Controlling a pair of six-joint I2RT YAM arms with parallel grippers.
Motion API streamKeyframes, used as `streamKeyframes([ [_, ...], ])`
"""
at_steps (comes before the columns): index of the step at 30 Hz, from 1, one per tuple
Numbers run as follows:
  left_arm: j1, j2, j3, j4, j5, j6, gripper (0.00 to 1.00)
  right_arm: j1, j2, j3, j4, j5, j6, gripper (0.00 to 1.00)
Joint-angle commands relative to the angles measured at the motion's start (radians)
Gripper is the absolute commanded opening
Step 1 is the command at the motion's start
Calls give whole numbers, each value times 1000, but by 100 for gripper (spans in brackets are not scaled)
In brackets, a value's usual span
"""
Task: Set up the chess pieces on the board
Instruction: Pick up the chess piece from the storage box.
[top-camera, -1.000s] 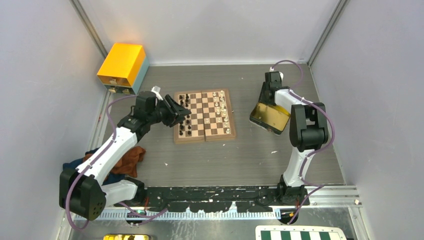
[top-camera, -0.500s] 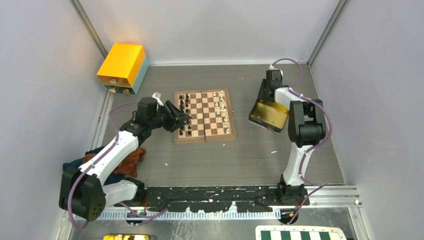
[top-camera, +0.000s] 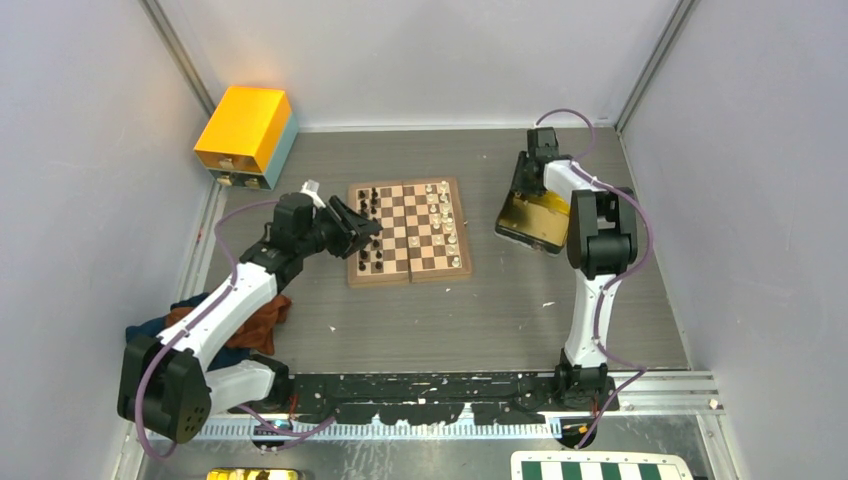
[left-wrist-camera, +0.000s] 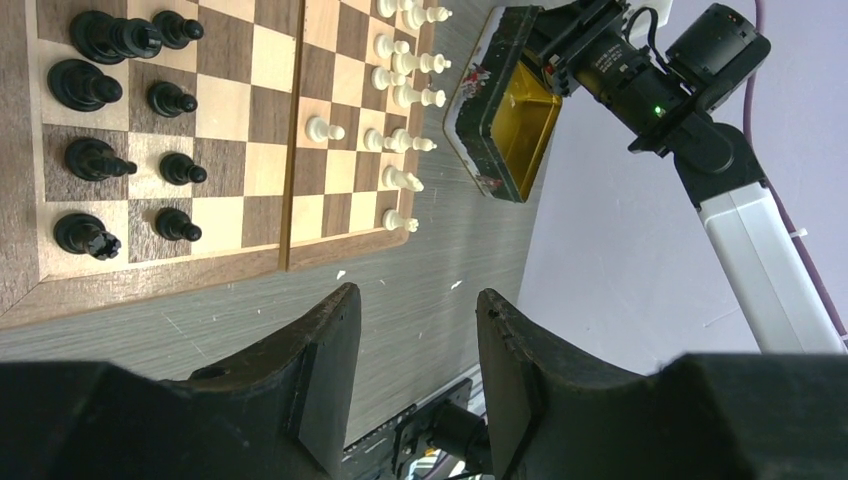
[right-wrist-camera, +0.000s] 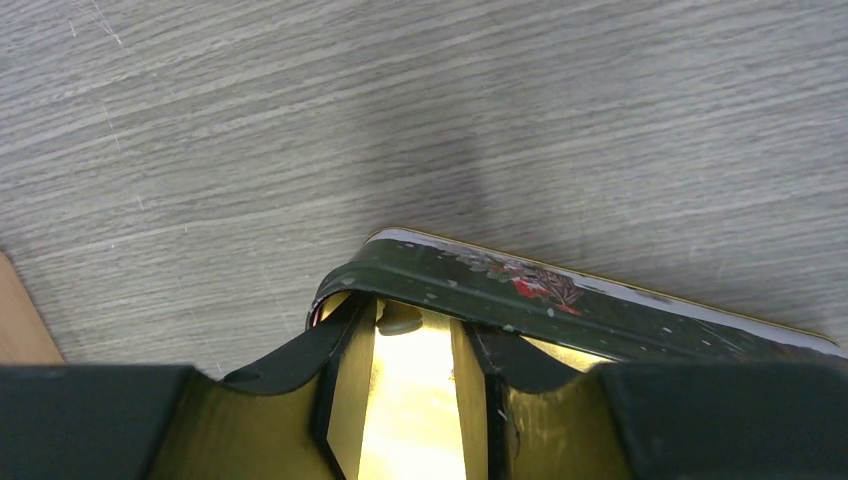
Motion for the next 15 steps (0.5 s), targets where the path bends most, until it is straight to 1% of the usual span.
streamKeyframes([
  [1,-5,12,15,73,-12,-4,47,-6,31,93,-63,-32,-8,39],
  [5,-5,30,23,79,-15,-2,47,-7,43,108,-73,-23,-4,33],
  [8,-5,54,39,79,-11,0,47,-8,51,123,-99,-8,-2,20],
  [10,-5,62,48,78,-7,1,47,-9,47,119,-99,2,1,17],
  [12,-5,68,55,71,-6,2,47,-9,38,110,-98,10,3,11],
  [15,-5,72,66,56,-6,8,47,-9,9,91,-90,18,5,8],
])
